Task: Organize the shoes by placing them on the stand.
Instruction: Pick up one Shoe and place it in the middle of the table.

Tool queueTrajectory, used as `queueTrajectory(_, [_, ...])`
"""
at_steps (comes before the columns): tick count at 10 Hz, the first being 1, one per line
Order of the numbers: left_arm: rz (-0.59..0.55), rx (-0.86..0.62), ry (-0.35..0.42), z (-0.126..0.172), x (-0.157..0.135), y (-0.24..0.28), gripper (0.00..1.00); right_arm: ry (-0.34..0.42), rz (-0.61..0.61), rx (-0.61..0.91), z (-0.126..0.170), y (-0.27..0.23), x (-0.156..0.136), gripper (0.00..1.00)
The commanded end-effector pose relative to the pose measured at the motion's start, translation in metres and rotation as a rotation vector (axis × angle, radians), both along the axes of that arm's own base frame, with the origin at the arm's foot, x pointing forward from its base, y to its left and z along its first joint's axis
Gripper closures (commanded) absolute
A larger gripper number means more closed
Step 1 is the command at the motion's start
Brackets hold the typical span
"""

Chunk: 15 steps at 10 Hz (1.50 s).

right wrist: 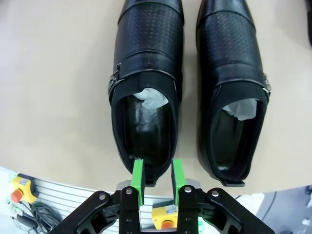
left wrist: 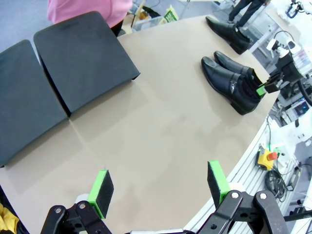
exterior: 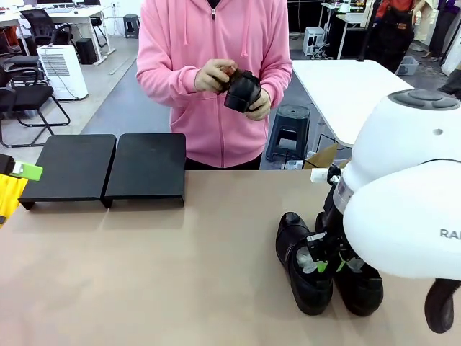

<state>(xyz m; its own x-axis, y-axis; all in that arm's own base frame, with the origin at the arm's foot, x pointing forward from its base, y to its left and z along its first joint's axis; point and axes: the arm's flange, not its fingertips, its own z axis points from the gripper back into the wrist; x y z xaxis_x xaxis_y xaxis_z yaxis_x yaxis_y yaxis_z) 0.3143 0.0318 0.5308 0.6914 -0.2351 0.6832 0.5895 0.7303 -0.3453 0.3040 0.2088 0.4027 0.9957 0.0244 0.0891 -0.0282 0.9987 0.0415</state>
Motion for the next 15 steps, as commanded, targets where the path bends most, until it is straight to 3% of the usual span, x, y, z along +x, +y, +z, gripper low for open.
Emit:
queueTrajectory(1, [-0.017, -0.013, -0.01, 0.0, 0.001, 0.001, 0.0, -0.002, -0.044, -0.022, 0.0, 0.004, 0.013, 0.68])
queueTrajectory(8, [-0.017, -0.013, -0.01, 0.0, 0.001, 0.001, 0.0, 0.024, -0.09, -0.075, -0.027, -0.001, 0.04, 0.68])
queueTrajectory(15, [-0.017, -0.013, -0.01, 0.0, 0.001, 0.001, 0.0, 0.141, -0.035, -0.031, -0.065, 0.0, 0.053, 0.71])
